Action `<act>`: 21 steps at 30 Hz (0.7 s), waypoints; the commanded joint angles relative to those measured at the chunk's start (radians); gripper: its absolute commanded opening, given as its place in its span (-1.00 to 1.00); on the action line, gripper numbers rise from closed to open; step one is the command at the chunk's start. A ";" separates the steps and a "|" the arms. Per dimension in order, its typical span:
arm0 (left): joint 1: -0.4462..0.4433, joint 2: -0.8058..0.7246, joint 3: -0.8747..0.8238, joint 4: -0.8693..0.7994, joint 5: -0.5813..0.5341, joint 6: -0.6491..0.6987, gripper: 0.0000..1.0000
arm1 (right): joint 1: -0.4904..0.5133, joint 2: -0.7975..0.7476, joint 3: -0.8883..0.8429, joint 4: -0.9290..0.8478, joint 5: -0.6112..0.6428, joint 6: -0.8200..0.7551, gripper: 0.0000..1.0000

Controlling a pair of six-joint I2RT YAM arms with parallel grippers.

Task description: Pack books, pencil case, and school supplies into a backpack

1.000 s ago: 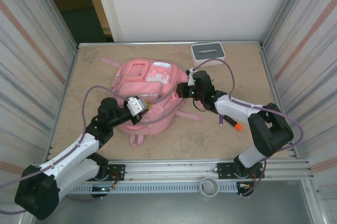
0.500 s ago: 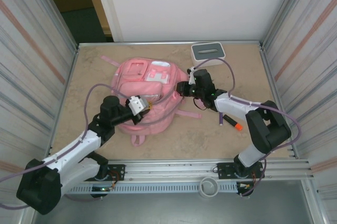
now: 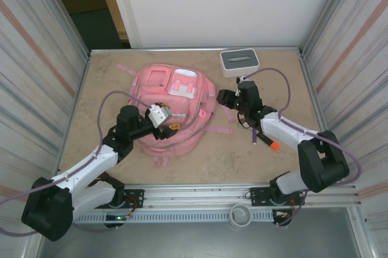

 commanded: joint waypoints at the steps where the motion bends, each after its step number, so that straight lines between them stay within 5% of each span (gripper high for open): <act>1: 0.013 -0.026 0.010 0.024 -0.138 -0.077 0.59 | 0.008 0.055 0.030 -0.032 0.000 -0.004 0.28; 5: 0.099 -0.029 0.049 -0.068 -0.337 -0.332 0.68 | -0.006 0.170 0.120 -0.074 -0.058 0.010 0.36; 9: 0.255 -0.018 0.049 -0.133 -0.278 -0.573 0.73 | -0.027 0.300 0.218 -0.083 -0.177 0.040 0.38; 12: 0.294 0.010 0.064 -0.190 -0.328 -0.774 0.74 | -0.029 0.403 0.291 -0.088 -0.267 0.068 0.33; 16: 0.272 0.080 0.092 -0.233 -0.189 -0.857 0.66 | -0.030 0.457 0.288 -0.032 -0.322 0.105 -0.06; 21: 0.153 0.167 0.100 -0.191 -0.275 -0.874 0.65 | -0.027 0.402 0.193 0.026 -0.329 0.125 -0.52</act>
